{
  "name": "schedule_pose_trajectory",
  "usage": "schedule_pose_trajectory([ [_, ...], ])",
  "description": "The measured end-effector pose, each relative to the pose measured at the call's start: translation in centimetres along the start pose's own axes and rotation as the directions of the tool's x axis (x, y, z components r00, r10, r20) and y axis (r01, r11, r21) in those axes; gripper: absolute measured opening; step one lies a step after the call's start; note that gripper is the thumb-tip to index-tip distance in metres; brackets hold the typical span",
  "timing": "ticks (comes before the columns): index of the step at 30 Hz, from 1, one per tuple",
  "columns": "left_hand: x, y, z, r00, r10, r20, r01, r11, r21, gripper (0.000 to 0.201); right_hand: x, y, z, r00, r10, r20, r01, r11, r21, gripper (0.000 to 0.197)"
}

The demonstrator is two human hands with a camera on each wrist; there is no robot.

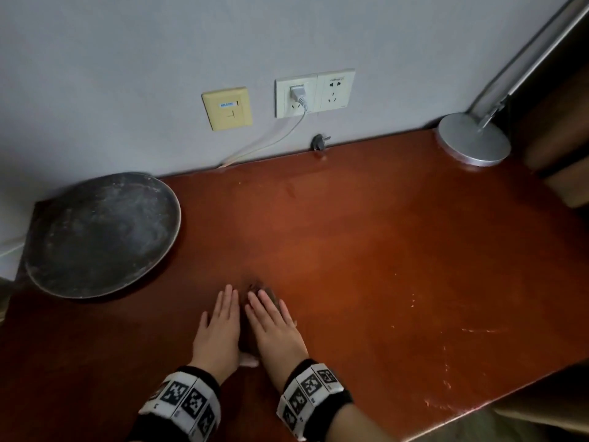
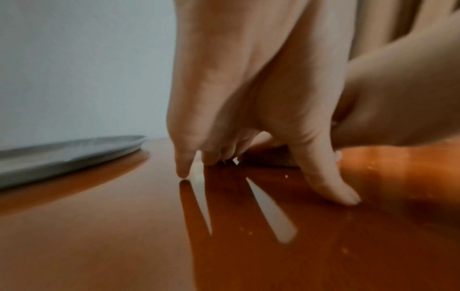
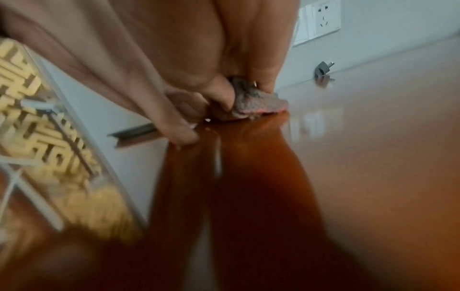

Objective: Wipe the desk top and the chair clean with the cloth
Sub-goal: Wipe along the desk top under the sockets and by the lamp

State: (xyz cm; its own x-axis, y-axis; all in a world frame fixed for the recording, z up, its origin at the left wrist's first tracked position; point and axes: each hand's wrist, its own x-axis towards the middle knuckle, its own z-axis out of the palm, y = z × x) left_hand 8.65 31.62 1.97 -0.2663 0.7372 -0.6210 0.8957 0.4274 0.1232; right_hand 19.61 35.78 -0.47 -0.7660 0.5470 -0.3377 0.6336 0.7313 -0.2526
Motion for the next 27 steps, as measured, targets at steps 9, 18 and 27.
schedule_pose_trajectory([
  [9,0.6,5.1,-0.5,0.991,0.136,-0.016,-0.135,0.989,0.056,0.125,-8.6,21.0,-3.8,0.61,0.792,-0.031,-0.774,0.604,0.193,0.074],
  [18,-1.3,10.1,0.9,0.991,0.136,0.001,-0.136,0.991,0.016,0.118,-16.2,32.2,-10.7,0.546,0.826,-0.142,-0.7,0.542,0.464,0.078],
  [27,-3.7,15.4,4.6,0.999,0.04,0.027,-0.039,0.998,-0.042,0.117,-18.0,33.8,-4.3,0.902,0.429,-0.045,-0.406,0.879,0.248,0.074],
])
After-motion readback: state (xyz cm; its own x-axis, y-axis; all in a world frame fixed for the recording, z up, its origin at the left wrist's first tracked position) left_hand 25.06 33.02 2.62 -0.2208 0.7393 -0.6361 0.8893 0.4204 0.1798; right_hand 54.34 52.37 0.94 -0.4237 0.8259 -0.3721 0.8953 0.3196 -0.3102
